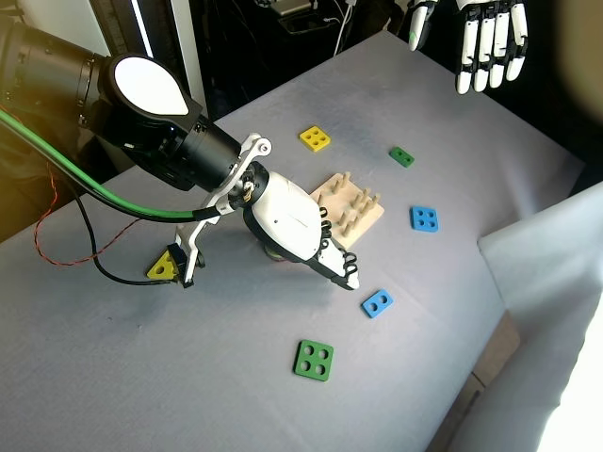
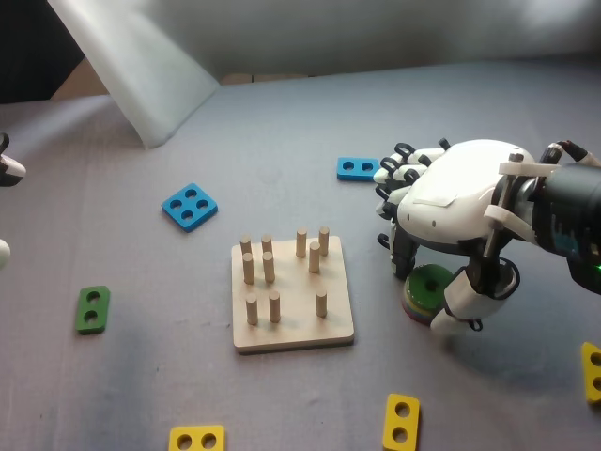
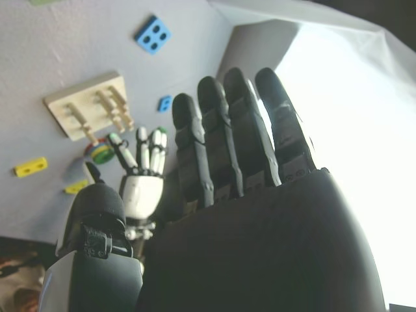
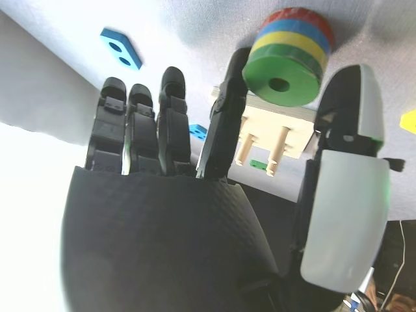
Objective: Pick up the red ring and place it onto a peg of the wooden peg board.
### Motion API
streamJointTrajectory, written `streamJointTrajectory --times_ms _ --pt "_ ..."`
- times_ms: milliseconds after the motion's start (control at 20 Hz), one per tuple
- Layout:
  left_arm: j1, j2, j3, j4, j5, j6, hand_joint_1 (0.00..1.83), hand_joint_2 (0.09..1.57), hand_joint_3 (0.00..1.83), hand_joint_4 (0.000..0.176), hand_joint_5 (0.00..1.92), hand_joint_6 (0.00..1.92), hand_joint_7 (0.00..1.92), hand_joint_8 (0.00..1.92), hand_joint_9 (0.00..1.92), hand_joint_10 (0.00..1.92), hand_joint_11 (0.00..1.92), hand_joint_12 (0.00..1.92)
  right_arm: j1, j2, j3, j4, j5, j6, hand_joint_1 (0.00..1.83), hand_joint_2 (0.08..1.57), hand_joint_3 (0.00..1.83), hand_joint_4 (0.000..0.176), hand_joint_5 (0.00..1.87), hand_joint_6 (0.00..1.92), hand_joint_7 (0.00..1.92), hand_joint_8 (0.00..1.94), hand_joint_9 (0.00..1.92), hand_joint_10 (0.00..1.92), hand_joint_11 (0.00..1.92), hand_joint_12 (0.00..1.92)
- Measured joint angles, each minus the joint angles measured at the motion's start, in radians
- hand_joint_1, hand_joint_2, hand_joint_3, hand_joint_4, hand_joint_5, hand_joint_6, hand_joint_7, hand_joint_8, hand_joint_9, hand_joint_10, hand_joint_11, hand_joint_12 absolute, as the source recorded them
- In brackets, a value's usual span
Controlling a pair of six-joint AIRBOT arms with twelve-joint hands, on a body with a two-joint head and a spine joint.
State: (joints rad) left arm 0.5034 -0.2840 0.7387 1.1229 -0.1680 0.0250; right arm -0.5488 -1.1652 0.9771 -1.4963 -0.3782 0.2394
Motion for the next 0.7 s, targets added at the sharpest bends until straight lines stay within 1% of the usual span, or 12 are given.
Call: streamJointTrajectory --times_ms 50,100,150,200,450,550,600,650,700 --pt "0.000 0.000 0.000 0.000 0.000 0.000 0.00 1.26 0.00 0.000 0.49 0.00 0.48 0.00 0.36 0.01 0.00 0.67 -0.002 0.000 0.001 0.000 0.000 0.001 0.84 0.86 0.00 0.151 0.82 0.01 0.33 0.02 0.00 0.00 0.00 0.00" --pt "0.000 0.000 0.000 0.000 -0.001 0.000 0.00 1.26 0.00 0.000 0.48 0.00 0.47 0.00 0.36 0.01 0.00 0.67 -0.005 0.000 0.002 -0.002 0.002 0.002 0.83 0.86 0.00 0.155 0.83 0.01 0.34 0.02 0.00 0.00 0.00 0.00" --pt "0.000 0.000 0.000 0.000 0.000 0.000 0.00 1.26 0.00 0.000 0.49 0.00 0.48 0.00 0.36 0.01 0.00 0.69 -0.005 0.000 0.002 -0.002 0.003 0.003 0.83 0.86 0.00 0.155 0.82 0.01 0.34 0.02 0.00 0.00 0.00 0.00" --pt "0.000 0.000 0.000 0.000 -0.001 0.000 0.00 1.26 0.00 0.000 0.49 0.00 0.48 0.00 0.36 0.01 0.00 0.69 -0.005 0.000 0.002 -0.002 0.004 0.003 0.83 0.87 0.00 0.158 0.81 0.00 0.32 0.01 0.00 0.00 0.00 0.00" --pt "0.000 0.000 0.001 0.000 0.000 0.000 0.00 1.26 0.00 0.000 0.49 0.00 0.47 0.00 0.35 0.00 0.00 0.66 -0.008 0.000 0.004 -0.006 0.003 0.004 0.82 0.87 0.00 0.158 0.81 0.00 0.33 0.01 0.00 0.00 0.00 0.00" --pt "0.000 0.000 0.001 0.001 -0.001 0.000 0.00 1.26 0.00 0.000 0.50 0.01 0.48 0.00 0.36 0.00 0.00 0.66 -0.008 0.000 0.004 -0.007 0.003 0.004 0.84 0.87 0.00 0.141 0.82 0.01 0.31 0.00 0.00 0.00 0.00 0.00" --pt "0.000 0.000 0.001 0.001 0.000 0.000 0.00 1.26 0.00 0.000 0.49 0.00 0.48 0.00 0.36 0.00 0.00 0.66 -0.008 0.000 0.004 -0.007 0.003 0.004 0.83 0.87 0.00 0.142 0.82 0.00 0.30 0.00 0.00 0.00 0.00 0.00" --pt "0.000 0.000 0.001 0.001 0.000 0.000 0.00 1.26 0.00 0.000 0.49 0.00 0.47 0.00 0.35 0.00 0.00 0.66 -0.008 0.000 0.004 -0.007 0.003 0.004 0.83 0.87 0.00 0.151 0.82 0.00 0.31 0.01 0.00 0.00 0.00 0.00" --pt "0.000 0.000 0.001 0.001 0.000 0.000 0.00 1.26 0.00 0.000 0.49 0.00 0.47 0.00 0.36 0.00 0.00 0.66 -0.008 0.000 0.004 -0.007 0.003 0.004 0.83 0.87 0.00 0.153 0.82 0.00 0.30 0.00 0.00 0.00 0.00 0.00"
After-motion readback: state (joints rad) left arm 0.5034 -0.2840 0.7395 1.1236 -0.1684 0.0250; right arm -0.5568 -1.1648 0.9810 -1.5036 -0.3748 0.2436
